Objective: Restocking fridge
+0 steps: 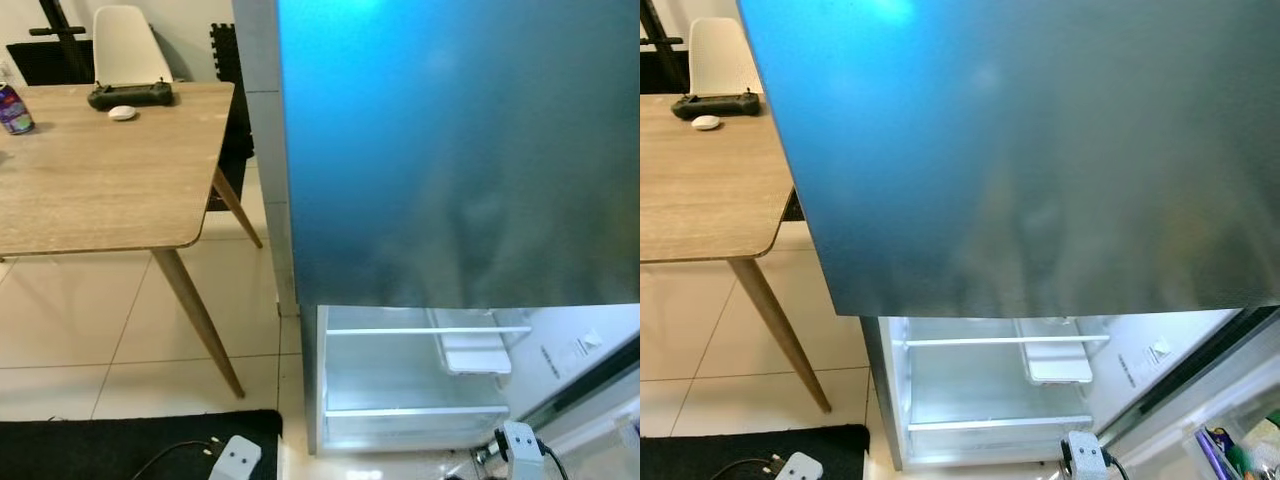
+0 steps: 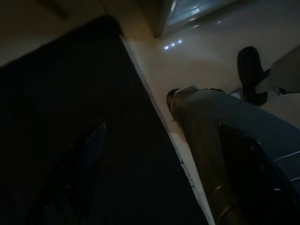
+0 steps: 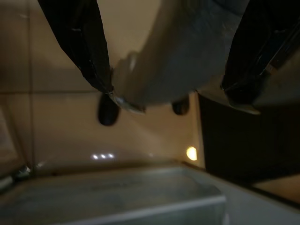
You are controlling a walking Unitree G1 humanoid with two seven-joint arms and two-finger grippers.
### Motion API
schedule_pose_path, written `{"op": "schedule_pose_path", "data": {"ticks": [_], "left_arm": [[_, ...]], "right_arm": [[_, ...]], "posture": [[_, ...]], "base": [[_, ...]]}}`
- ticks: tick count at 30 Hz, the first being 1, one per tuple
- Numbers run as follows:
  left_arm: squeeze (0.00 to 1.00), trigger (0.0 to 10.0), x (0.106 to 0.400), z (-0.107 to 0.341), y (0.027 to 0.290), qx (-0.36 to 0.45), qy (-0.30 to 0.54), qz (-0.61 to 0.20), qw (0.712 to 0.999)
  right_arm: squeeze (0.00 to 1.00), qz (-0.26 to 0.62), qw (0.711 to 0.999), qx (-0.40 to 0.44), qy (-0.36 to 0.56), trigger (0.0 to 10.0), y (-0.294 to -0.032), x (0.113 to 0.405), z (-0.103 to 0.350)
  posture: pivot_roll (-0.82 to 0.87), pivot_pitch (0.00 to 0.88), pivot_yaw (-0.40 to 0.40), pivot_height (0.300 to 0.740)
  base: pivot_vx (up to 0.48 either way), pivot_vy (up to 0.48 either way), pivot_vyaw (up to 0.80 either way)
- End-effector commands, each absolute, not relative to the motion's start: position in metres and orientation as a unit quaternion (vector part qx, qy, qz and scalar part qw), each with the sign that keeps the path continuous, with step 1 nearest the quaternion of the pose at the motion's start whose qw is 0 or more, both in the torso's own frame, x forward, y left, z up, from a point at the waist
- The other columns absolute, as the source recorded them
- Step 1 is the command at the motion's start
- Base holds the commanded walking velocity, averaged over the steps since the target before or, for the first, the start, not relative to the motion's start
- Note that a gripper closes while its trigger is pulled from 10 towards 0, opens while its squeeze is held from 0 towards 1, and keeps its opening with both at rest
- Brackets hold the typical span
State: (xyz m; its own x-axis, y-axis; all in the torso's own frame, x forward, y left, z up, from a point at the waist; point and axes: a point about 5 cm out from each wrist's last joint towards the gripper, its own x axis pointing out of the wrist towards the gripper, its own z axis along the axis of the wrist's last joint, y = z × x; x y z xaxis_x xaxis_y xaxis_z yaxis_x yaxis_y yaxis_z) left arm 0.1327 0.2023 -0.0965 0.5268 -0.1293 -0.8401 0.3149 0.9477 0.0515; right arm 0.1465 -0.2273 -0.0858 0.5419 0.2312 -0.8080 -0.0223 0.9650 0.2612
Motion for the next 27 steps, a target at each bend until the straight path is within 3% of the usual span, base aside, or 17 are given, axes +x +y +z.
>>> {"op": "schedule_pose_path", "data": {"ticks": [1, 5, 9, 15, 19, 27], "left_arm": [[0.00, 10.0, 0.116, -0.102, 0.214, 0.100, 0.507, -0.105, 0.850], [0.00, 10.0, 0.117, -0.102, 0.214, 0.103, 0.515, -0.089, 0.846], [0.00, 10.0, 0.123, -0.102, 0.210, 0.112, 0.511, -0.086, 0.848], [0.00, 10.0, 0.133, -0.100, 0.206, 0.116, 0.506, -0.076, 0.851], [0.00, 10.0, 0.141, -0.099, 0.201, 0.106, 0.505, -0.068, 0.854], [0.00, 10.0, 0.149, -0.097, 0.194, 0.118, 0.502, -0.089, 0.852]], "right_arm": [[0.00, 0.041, 0.853, 0.083, 0.513, 10.0, -0.233, 0.128, -0.093], [0.00, 0.005, 0.829, 0.045, 0.558, 10.0, -0.243, 0.102, -0.101], [0.00, -0.007, 0.826, 0.043, 0.563, 10.0, -0.246, 0.096, -0.102], [0.00, -0.022, 0.839, 0.046, 0.542, 10.0, -0.247, 0.107, -0.099], [0.00, -0.008, 0.854, -0.003, 0.520, 10.0, -0.235, 0.139, -0.093], [0.00, -0.022, 0.859, -0.065, 0.507, 10.0, -0.227, 0.152, -0.091]], "posture": [[-0.02, 0.000, -0.039, 0.740], [-0.01, 0.000, -0.045, 0.740], [-0.01, 0.000, -0.041, 0.740], [-0.02, 0.000, -0.039, 0.740], [-0.01, 0.000, -0.043, 0.740], [-0.01, 0.000, -0.010, 0.740]], "base": [[0.000, 0.000, 0.00], [0.000, 0.000, 0.00], [0.000, 0.000, 0.00], [0.000, 0.000, 0.00], [0.000, 0.000, 0.00], [0.000, 0.000, 0.00]]}}
